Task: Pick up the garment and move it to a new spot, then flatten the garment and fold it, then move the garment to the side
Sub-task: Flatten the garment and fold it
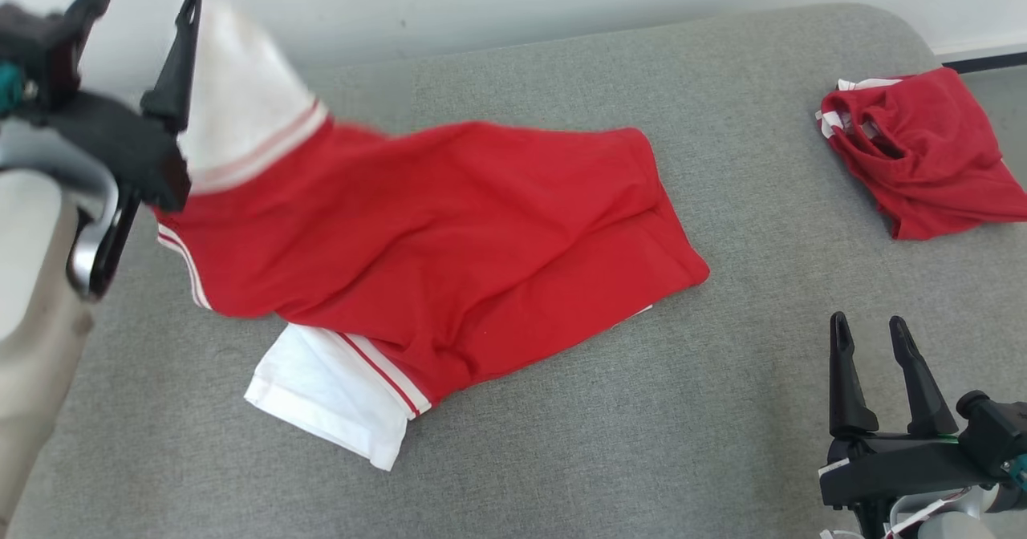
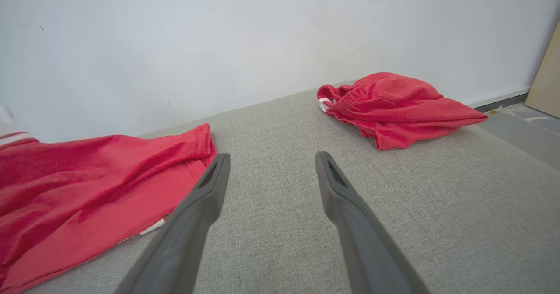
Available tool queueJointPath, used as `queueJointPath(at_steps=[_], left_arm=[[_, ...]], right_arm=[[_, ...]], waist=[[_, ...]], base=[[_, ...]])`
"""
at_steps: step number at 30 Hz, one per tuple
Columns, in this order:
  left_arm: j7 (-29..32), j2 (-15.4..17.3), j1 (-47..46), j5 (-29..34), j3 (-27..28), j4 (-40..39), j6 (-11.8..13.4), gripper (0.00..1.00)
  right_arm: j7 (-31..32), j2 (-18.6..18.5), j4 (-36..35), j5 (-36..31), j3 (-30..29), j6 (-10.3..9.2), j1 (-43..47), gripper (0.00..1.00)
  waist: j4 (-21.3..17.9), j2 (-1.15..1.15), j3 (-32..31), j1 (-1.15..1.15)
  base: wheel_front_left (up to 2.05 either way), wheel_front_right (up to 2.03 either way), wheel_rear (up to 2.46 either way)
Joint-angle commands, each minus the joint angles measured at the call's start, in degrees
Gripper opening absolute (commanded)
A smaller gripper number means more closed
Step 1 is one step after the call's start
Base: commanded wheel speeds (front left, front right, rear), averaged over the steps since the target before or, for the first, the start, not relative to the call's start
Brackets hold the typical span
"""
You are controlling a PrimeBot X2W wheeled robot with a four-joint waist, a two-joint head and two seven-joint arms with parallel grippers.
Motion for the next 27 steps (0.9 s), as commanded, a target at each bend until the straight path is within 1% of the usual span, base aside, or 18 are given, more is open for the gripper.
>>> queueJointPath(at_steps=[1, 4, 7, 11, 15, 16, 18, 22, 27], left_arm=[[-0.5, 0.4, 1.7, -0.8, 0.8, 0.0, 0.5, 1.00], [-0.9, 1.4, 4.5, -1.3, 1.8, -0.4, 1.2, 1.00], [-1.2, 1.5, 7.5, -2.1, 3.8, -2.5, 2.2, 1.00], [-1.3, 1.3, 13.2, -0.9, 8.3, -10.6, 4.7, 1.00], [-1.3, 0.3, 21.1, 1.4, 14.3, -20.8, 7.5, 1.00], [-1.3, 0.3, 21.1, 1.4, 14.3, -20.8, 7.5, 1.00], [-1.3, -0.6, 26.0, 2.6, 17.1, -25.5, 8.7, 1.00], [-1.2, -2.0, 35.1, 6.0, 20.9, -32.6, 10.3, 1.00], [-1.2, -4.3, 45.1, 8.8, 24.5, -38.7, 11.3, 1.00]], right_arm=[[-0.3, -0.5, 0.1, -0.1, -0.1, -0.15, 0.5, 1.00], [-0.3, -0.7, 0.3, 0.1, -0.2, -0.15, 1.0, 1.00], [-0.3, -0.8, 0.3, 0.0, -0.5, -0.15, 1.6, 1.00], [-0.3, -0.4, -0.2, -0.5, -0.9, -0.15, 2.4, 1.00], [-0.3, -0.1, -1.1, -0.9, -0.6, -0.15, 3.4, 1.00], [-0.3, -0.1, -1.1, -0.9, -0.6, -0.15, 3.4, 1.00], [-0.3, 0.0, -1.6, -1.0, -0.5, -0.15, 3.7, 1.00], [-0.3, 0.1, -2.9, -1.3, -0.3, -0.15, 4.4, 1.00], [-0.3, -0.4, -4.0, -1.4, 0.1, -0.15, 4.9, 1.00]], waist=[[-0.1, 0.01, -0.1, 0.01], [-0.1, 0.01, -0.5, 0.01], [0.4, 0.01, -1.4, 0.01], [1.4, 0.01, -2.4, 0.01], [2.5, 0.01, -3.8, 0.01], [2.5, 0.01, -3.8, 0.01], [2.9, 0.01, -4.4, 0.01], [4.1, 0.01, -5.0, 0.01], [5.5, 0.01, -5.1, 0.01]], base=[[0.00, 0.00, 0.00], [0.00, 0.00, 0.00], [0.00, 0.00, 0.00], [0.00, 0.00, 0.00], [0.00, 0.00, 0.00], [0.00, 0.00, 0.00], [0.00, 0.00, 0.00], [0.00, 0.00, 0.00], [0.00, 0.00, 0.00]])
